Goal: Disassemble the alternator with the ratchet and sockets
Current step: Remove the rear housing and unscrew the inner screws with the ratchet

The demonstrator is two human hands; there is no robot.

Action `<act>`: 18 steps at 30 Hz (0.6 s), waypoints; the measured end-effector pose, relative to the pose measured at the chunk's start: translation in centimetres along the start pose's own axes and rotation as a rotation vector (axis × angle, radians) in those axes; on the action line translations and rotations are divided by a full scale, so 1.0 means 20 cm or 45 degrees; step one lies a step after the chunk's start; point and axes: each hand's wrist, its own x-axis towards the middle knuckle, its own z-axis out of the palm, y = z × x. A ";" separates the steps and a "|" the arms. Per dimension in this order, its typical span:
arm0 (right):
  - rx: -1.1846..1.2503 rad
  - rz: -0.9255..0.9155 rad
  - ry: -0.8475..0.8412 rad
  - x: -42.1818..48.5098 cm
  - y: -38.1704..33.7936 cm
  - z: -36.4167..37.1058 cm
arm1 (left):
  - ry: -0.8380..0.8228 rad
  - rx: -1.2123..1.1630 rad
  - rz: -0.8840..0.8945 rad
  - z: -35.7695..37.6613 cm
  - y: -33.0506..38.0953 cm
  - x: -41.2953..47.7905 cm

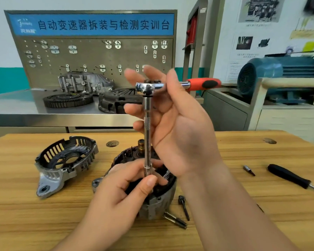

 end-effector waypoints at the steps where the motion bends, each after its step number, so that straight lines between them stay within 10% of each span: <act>1: -0.028 -0.015 0.000 0.00 0.00 0.00 | -0.014 -0.008 0.002 0.00 0.00 0.00; 7: -0.656 -0.580 0.034 -0.02 0.03 0.01 | 0.032 -0.040 -0.044 0.00 0.00 0.00; 14: 0.057 0.088 -0.065 -0.01 0.00 0.01 | 0.006 0.030 0.100 0.00 0.00 0.00; 18: -0.021 0.037 -0.059 -0.01 0.02 0.00 | 0.004 0.024 0.052 0.00 -0.01 0.00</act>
